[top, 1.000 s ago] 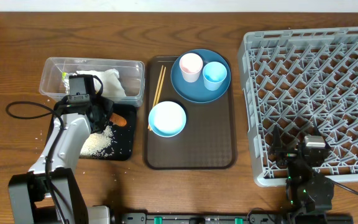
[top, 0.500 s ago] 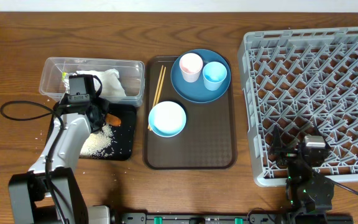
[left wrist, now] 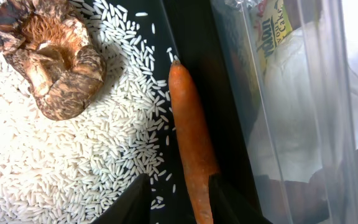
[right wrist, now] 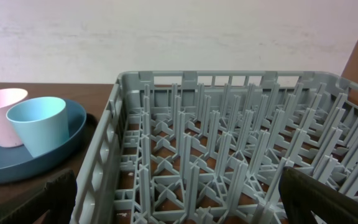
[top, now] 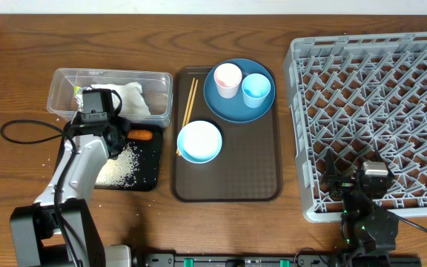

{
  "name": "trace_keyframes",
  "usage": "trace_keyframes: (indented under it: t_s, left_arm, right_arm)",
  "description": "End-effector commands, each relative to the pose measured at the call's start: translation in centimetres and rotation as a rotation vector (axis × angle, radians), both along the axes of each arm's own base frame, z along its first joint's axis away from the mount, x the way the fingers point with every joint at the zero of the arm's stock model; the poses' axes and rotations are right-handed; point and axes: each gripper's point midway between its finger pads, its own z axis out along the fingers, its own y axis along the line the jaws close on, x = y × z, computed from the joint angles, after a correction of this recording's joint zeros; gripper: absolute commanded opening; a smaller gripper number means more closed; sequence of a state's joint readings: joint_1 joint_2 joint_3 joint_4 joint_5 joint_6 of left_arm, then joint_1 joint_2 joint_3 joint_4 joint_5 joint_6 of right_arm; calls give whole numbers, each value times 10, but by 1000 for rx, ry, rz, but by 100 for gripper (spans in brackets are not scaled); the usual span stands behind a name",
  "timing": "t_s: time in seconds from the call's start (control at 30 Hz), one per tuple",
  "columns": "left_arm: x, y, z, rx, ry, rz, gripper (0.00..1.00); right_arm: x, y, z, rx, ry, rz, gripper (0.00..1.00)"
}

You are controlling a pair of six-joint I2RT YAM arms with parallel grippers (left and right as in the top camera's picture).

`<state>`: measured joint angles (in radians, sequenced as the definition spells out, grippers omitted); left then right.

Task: Sort waste into correct bins and load items into the dishwasher rack
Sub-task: 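Lower the carrot onto the black tray and open the left gripper, then raise the left gripper and move it right over the pink cup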

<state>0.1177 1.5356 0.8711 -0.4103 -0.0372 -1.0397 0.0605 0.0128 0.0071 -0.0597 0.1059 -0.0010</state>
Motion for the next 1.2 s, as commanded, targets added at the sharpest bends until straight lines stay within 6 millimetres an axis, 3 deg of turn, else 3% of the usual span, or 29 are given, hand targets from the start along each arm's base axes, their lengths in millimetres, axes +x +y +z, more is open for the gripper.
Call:
trace_keyframes:
  t_s: [0.0, 0.2, 0.3, 0.43, 0.53, 0.8, 1.17]
  left_arm:
    - [3, 7, 20, 54, -50, -34, 32]
    - [6, -4, 93, 202, -225, -286, 33]
    - [6, -37, 134, 276, -360, -589, 33]
    - [-4, -65, 167, 303, -481, -749, 33]
    - [-11, -79, 175, 278, -515, -790, 33]
    - [-18, -108, 169, 197, -518, -890, 36]
    - [-28, -124, 161, 172, -483, -951, 36]
  right_arm:
    - [0, -3, -1, 3, 3, -17, 99]
    - [0, -3, -1, 3, 3, -17, 99]
    - [0, -3, -1, 3, 3, -17, 99]
    - [0, -3, -1, 3, 3, -17, 99]
    - [0, -3, -1, 3, 3, -17, 99]
    - [0, -3, -1, 3, 3, -17, 99]
    - [0, -7, 0, -1, -4, -40, 99]
